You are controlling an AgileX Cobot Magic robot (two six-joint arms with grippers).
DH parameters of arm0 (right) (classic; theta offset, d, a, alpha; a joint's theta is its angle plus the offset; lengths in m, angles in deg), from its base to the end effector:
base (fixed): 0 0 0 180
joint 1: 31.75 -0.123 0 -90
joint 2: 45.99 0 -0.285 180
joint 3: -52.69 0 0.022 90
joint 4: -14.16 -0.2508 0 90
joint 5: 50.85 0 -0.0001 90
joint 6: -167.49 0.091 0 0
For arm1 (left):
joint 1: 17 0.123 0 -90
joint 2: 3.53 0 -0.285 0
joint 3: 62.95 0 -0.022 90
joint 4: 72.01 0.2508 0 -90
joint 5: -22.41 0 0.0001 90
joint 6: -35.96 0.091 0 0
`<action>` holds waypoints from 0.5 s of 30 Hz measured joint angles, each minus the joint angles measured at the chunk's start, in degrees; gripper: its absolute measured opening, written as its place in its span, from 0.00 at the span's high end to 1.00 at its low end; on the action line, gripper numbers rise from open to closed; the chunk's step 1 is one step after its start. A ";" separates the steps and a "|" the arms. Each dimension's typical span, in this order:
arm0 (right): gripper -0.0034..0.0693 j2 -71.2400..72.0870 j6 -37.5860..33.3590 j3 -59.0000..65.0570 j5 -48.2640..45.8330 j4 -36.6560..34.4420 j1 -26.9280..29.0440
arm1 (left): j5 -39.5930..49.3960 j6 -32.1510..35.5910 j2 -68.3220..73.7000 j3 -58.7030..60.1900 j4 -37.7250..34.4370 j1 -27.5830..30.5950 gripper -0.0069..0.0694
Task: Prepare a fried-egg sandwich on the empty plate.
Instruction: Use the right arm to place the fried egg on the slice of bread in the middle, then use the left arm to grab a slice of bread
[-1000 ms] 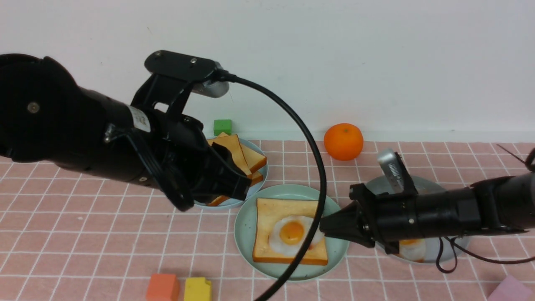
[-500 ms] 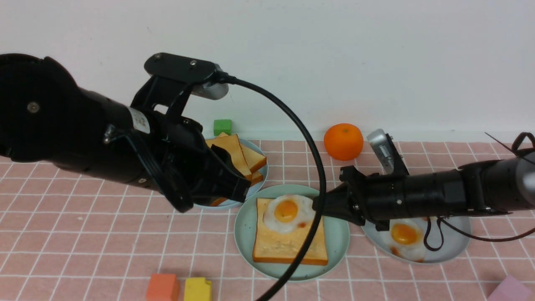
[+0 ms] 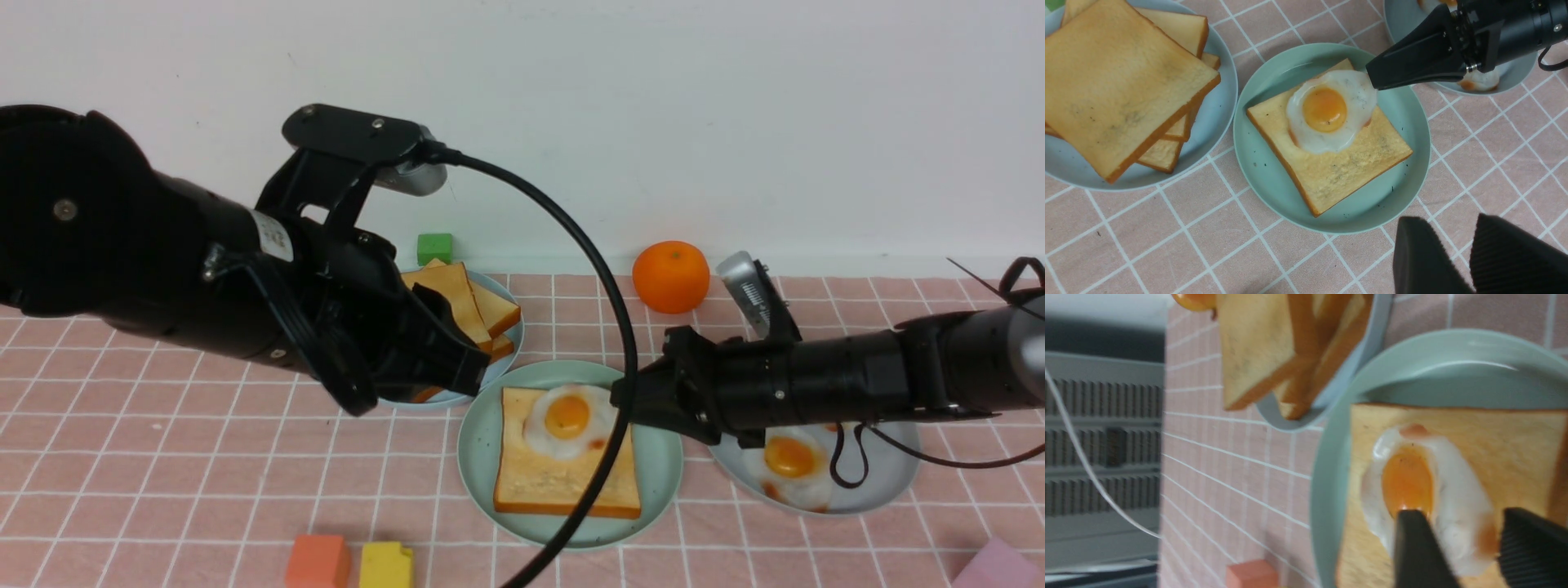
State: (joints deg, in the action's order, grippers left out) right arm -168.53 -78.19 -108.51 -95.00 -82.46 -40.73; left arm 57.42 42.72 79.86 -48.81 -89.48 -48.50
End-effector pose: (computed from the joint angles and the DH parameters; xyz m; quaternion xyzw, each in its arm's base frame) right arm 0.3592 0.1206 0.1348 0.0425 0.8679 0.4498 0.2065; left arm 0.2357 -0.1628 0.3358 0.2221 0.8807 -0.2120 0.3607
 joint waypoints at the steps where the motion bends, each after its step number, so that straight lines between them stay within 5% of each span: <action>1: 0.41 0.07 -0.15 0.00 0.91 1.27 0.00 | 0.00 0.00 0.00 0.00 0.00 0.00 0.59; 8: 0.14 5.56 -0.76 0.00 5.55 7.81 0.00 | 0.18 -0.05 0.00 0.00 0.00 0.00 0.59; 13: 0.15 12.90 0.55 -0.09 6.03 13.78 0.00 | 0.24 -0.98 0.00 0.00 0.00 0.00 0.59; 15: 0.18 17.65 7.35 -1.00 5.67 23.53 0.05 | 0.24 -2.28 0.06 0.00 0.66 0.00 0.59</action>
State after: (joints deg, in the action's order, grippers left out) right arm -150.88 -70.84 -109.51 -89.33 -58.93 -40.67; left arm 57.66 40.44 79.92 -48.81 -88.82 -48.50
